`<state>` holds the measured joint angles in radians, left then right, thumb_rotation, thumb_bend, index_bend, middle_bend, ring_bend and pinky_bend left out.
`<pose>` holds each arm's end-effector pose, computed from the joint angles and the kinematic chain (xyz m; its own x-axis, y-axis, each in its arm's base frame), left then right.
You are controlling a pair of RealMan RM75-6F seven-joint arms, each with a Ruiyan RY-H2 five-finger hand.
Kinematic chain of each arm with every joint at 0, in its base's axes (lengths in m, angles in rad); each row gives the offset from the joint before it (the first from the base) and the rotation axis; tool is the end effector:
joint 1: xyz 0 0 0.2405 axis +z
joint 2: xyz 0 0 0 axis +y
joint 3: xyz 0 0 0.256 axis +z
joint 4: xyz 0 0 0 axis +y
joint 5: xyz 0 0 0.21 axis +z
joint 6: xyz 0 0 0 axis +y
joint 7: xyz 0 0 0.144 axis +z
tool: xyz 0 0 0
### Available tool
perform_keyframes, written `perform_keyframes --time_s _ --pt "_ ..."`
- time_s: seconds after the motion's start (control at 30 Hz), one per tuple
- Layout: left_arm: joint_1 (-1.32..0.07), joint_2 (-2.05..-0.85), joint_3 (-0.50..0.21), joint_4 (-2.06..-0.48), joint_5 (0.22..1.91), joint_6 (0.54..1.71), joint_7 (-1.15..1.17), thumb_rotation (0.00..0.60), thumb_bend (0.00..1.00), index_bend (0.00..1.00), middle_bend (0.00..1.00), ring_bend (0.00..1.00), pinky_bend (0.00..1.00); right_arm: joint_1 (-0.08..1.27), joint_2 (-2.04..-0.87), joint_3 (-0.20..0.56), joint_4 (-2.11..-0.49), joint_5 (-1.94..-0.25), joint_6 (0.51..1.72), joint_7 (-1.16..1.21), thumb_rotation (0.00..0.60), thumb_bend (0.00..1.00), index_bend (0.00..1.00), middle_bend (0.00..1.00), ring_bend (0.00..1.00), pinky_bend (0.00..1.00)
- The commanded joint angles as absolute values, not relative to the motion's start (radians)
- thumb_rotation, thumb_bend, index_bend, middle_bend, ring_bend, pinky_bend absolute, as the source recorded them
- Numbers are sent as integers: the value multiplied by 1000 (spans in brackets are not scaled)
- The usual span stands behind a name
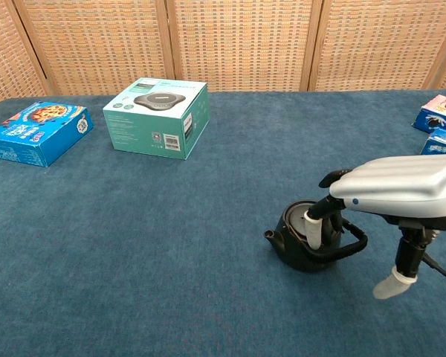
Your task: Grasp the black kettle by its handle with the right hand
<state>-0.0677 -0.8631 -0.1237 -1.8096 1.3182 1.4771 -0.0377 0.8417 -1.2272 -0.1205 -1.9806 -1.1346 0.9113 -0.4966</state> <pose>-0.3033 0.1865 0.2381 0.3946 -0.0639 0.9166 0.9110 0.1572 -0.3812 -0.1316 -0.2482 0.0163 0.6603 -0.4180 0.6239 -0.7064 -0.6277 0.3271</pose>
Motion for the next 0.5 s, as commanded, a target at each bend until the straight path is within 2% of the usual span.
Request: perform_keyframes --time_s 0.03,0.5 --pt "-67 -863 -124 -1810 1317 1477 -38 600 0 0 0 0 0 837 -1237 -123 -1972 -1135 902 -504 600 0 382 460 362 0" --pt "-66 -859 -126 -1806 1313 1476 -52 600 0 0 0 0 0 838 -1275 -133 -1931 -1088 865 -590 600 0 446 504 400 0"
